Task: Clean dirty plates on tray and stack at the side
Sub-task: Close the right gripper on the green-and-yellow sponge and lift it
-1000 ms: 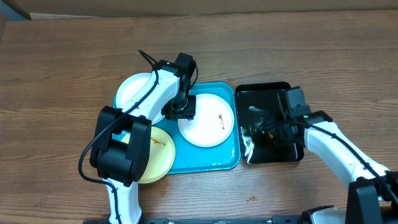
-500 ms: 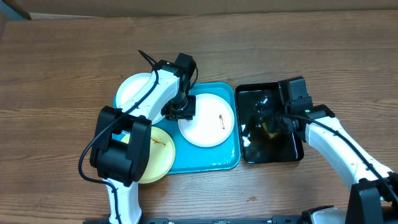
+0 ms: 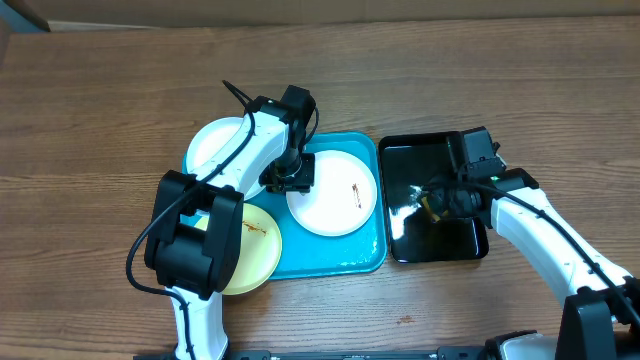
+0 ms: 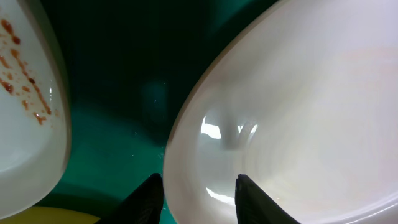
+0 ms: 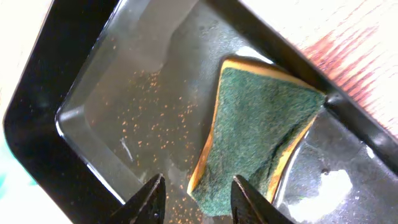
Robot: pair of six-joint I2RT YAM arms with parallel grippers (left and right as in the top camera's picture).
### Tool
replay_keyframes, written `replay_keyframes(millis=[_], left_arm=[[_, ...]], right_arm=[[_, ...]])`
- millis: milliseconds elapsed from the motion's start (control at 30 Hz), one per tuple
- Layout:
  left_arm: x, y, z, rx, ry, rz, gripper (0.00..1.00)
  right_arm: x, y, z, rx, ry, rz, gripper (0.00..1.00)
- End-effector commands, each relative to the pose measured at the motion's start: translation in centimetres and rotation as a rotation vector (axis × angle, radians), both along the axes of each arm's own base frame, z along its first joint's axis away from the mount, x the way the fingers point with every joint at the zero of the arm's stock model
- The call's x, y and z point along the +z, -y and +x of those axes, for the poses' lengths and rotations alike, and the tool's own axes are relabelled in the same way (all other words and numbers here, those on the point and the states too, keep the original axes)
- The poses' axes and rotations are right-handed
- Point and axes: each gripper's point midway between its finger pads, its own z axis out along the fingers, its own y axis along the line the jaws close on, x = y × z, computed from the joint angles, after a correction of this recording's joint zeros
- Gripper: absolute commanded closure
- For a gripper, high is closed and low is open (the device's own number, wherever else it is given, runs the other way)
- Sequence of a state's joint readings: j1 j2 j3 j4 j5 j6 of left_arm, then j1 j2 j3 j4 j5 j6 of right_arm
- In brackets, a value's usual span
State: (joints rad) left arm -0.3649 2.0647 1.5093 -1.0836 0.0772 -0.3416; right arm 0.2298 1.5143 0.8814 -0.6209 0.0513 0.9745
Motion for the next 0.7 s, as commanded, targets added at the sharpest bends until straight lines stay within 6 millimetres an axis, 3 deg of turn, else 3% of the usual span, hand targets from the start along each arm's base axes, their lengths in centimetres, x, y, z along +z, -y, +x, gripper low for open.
replay_keyframes(millis=[0,100,233,433,667], left_arm=[[-0.6,-0.1,-0.4,0.007,-0.017,0.014,0.6],[-0.6,-0.1,-0.4,0.007,-0.017,0.014,0.6],[-0.6,-0.1,-0.4,0.007,-0.017,0.014,0.59],[-0.6,-0.2,-0.4,0.006,-0.017,0.015,0.59],[-0.6,-0.1,-0.2,0.01,-0.009,0.012,0.57]], right_arm=[[-0.6,0.5,0.4,-0.057,-0.013,-0.019,0.55],[-1.7,0.6,-0.1,-0.06,-0.056,-0.029,0.43],[-2.5,0.6,-0.3,-0.084,-0.082,-0.026,0.37],[-2.8,0.5,-0.5,-0.07,-0.094,-0.031,0.62],[-2.9,-2.3,-1.4,0.19,-0.103,-0.046,0.68]])
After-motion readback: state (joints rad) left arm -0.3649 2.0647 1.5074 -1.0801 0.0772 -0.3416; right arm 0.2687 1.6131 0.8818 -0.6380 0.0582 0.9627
